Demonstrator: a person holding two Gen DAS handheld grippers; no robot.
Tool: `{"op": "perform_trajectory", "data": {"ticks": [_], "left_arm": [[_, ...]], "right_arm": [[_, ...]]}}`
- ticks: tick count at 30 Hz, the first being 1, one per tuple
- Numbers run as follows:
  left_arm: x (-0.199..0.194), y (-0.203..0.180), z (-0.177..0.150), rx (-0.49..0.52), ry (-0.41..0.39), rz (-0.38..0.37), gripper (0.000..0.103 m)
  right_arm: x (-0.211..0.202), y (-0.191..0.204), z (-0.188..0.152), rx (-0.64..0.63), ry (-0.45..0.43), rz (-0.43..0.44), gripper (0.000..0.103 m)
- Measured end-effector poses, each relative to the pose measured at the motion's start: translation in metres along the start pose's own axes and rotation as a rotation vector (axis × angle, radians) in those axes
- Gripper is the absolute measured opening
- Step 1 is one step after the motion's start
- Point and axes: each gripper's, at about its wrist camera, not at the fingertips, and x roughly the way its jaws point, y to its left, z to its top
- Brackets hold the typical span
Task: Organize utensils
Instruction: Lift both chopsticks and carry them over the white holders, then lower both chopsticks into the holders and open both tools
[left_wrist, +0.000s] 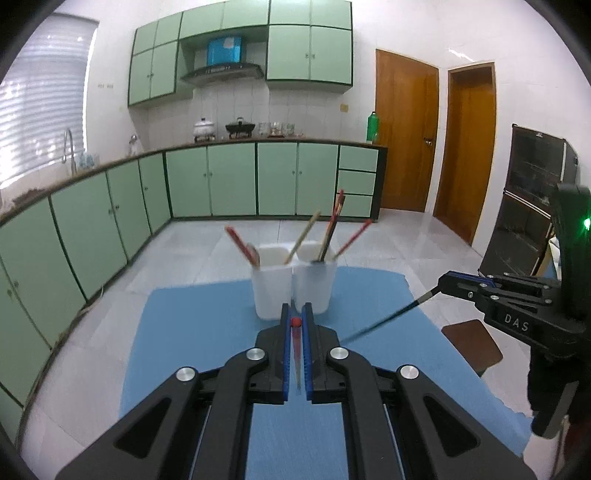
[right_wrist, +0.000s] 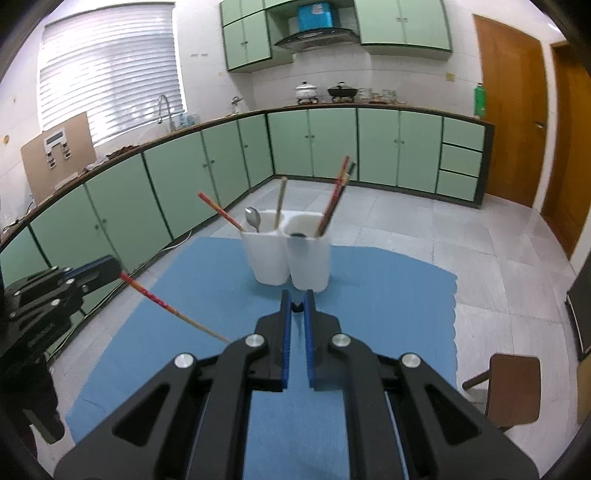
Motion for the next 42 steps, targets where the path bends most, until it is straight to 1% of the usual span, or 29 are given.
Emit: {"op": "perform_trajectory", "data": {"ticks": [7,10,12,15,17,21,25,28,31,33,35,38,42], "left_arm": [[0.020,0.002,0.029,-0.001,-0.004,-0.034,0.006],[0.017,0.006,0.046,0.007,-0.036,-0.037,0.006],[0.012,0.009,0.064,0.011,-0.068,-0.046,0.006],[0.006,0.016,0.092,0.012,-0.126,-0.056,0.006],[0.006,0.018,0.116,0.025,-0.175,-0.043,0.006],[0.020,0.022,0.155,0.028,-0.231,-0.036,0.006],[0.050,0.026,0.185,0.019,-0.267,-0.016,0.006],[0.080,0.027,0.193,0.021,-0.282,0.005,0.006],[0.111,0.026,0.188,0.034,-0.275,0.030,0.006],[0.133,0.028,0.180,0.025,-0.248,0.025,0.006],[0.157,0.031,0.168,0.018,-0.207,0.027,0.006],[0.183,0.036,0.151,0.000,-0.151,0.018,0.006],[0.205,0.043,0.136,0.001,-0.086,0.018,0.006]], "right_arm": [[0.005,0.004,0.044,-0.058,0.018,0.038,0.006],[-0.001,0.004,0.067,-0.061,-0.001,0.069,0.006],[-0.005,0.001,0.084,-0.048,-0.022,0.093,0.006],[-0.013,-0.001,0.122,-0.042,-0.080,0.114,0.006],[-0.013,0.000,0.145,-0.056,-0.117,0.087,0.006],[-0.001,-0.001,0.189,-0.082,-0.177,0.021,0.006],[0.022,-0.011,0.216,-0.056,-0.206,0.014,0.006],[0.044,-0.019,0.222,-0.037,-0.212,0.017,0.006],[0.074,-0.025,0.218,-0.030,-0.187,0.009,0.006],[0.096,-0.029,0.208,-0.019,-0.148,0.008,0.006],[0.111,-0.030,0.198,-0.011,-0.119,0.011,0.006],[0.132,-0.033,0.179,-0.004,-0.074,0.014,0.006],[0.153,-0.034,0.157,0.003,-0.014,0.012,0.006]]}}
